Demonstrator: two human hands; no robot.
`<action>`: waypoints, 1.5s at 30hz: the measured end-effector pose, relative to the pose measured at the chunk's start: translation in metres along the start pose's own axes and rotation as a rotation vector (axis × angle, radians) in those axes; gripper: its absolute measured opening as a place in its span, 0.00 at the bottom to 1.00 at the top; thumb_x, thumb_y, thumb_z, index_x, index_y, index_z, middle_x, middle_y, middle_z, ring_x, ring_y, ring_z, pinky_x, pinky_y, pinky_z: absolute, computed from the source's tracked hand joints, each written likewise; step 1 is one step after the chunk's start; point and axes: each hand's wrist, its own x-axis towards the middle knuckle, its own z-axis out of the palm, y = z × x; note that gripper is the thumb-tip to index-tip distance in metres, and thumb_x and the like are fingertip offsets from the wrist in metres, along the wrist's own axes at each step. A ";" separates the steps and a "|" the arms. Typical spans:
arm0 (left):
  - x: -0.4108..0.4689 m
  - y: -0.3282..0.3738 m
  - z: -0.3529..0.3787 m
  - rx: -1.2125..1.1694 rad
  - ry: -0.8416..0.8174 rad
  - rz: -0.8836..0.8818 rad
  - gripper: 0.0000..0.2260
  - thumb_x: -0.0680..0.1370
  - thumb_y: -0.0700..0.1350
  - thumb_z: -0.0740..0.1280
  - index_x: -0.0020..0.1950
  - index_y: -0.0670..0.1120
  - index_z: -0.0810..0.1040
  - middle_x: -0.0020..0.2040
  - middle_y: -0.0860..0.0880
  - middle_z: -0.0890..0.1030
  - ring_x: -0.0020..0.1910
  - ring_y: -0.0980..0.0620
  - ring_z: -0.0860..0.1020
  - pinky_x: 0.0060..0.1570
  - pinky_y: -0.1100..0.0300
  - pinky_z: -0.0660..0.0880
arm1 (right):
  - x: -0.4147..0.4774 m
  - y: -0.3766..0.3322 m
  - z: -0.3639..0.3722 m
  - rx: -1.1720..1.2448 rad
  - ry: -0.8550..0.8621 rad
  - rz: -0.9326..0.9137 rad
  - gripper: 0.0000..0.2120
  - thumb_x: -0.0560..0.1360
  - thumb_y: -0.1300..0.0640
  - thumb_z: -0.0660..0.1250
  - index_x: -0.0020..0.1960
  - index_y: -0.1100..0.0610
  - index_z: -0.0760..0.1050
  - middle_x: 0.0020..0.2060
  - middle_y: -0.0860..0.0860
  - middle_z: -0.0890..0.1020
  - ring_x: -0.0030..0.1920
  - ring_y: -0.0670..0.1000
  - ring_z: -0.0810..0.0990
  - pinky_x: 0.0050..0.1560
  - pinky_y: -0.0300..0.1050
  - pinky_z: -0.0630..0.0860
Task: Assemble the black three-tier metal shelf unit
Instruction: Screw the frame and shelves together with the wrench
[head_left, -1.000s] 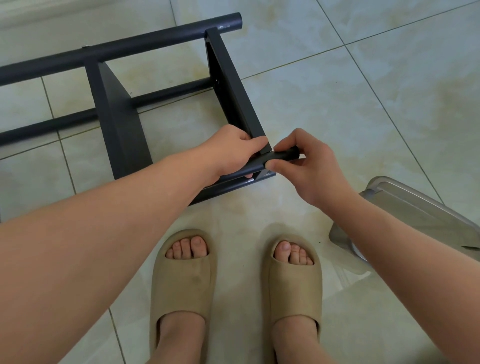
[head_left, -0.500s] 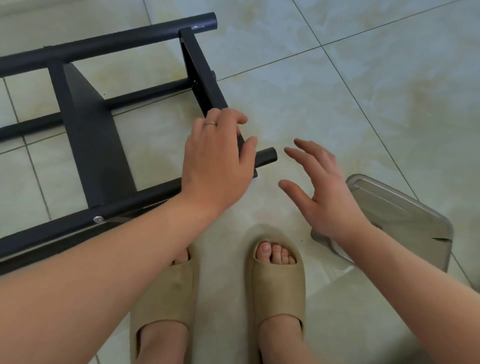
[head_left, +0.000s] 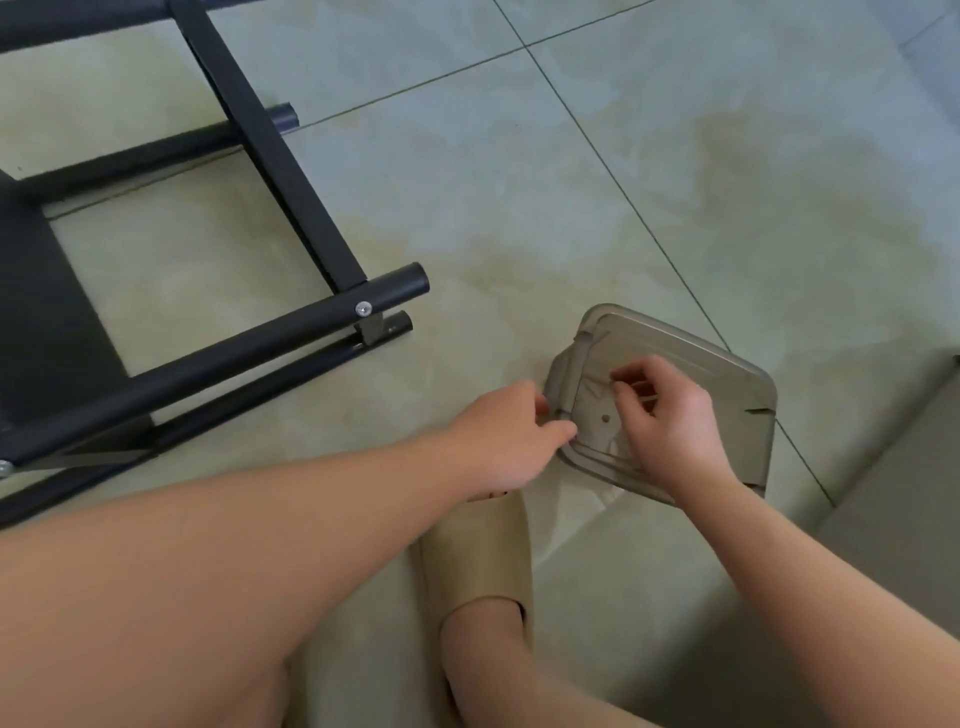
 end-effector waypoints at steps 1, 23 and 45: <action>0.003 0.003 0.004 -0.042 -0.012 -0.009 0.16 0.81 0.55 0.63 0.65 0.49 0.71 0.51 0.51 0.78 0.40 0.51 0.77 0.36 0.57 0.72 | 0.001 0.005 0.001 -0.004 -0.054 0.089 0.05 0.79 0.61 0.67 0.53 0.55 0.80 0.46 0.49 0.82 0.47 0.48 0.79 0.48 0.43 0.76; 0.014 -0.005 -0.021 -0.122 0.199 0.160 0.12 0.81 0.42 0.65 0.51 0.62 0.79 0.43 0.48 0.82 0.47 0.45 0.83 0.55 0.45 0.79 | 0.027 0.017 0.049 -0.391 -0.564 -0.256 0.04 0.74 0.65 0.67 0.48 0.61 0.78 0.47 0.53 0.75 0.48 0.59 0.77 0.45 0.50 0.73; 0.010 -0.010 -0.026 -0.176 0.287 0.062 0.10 0.82 0.49 0.64 0.61 0.51 0.78 0.48 0.55 0.80 0.48 0.53 0.82 0.54 0.52 0.79 | 0.015 -0.004 0.035 -0.132 -0.167 -0.215 0.05 0.71 0.61 0.71 0.44 0.60 0.76 0.39 0.48 0.74 0.36 0.50 0.73 0.40 0.50 0.75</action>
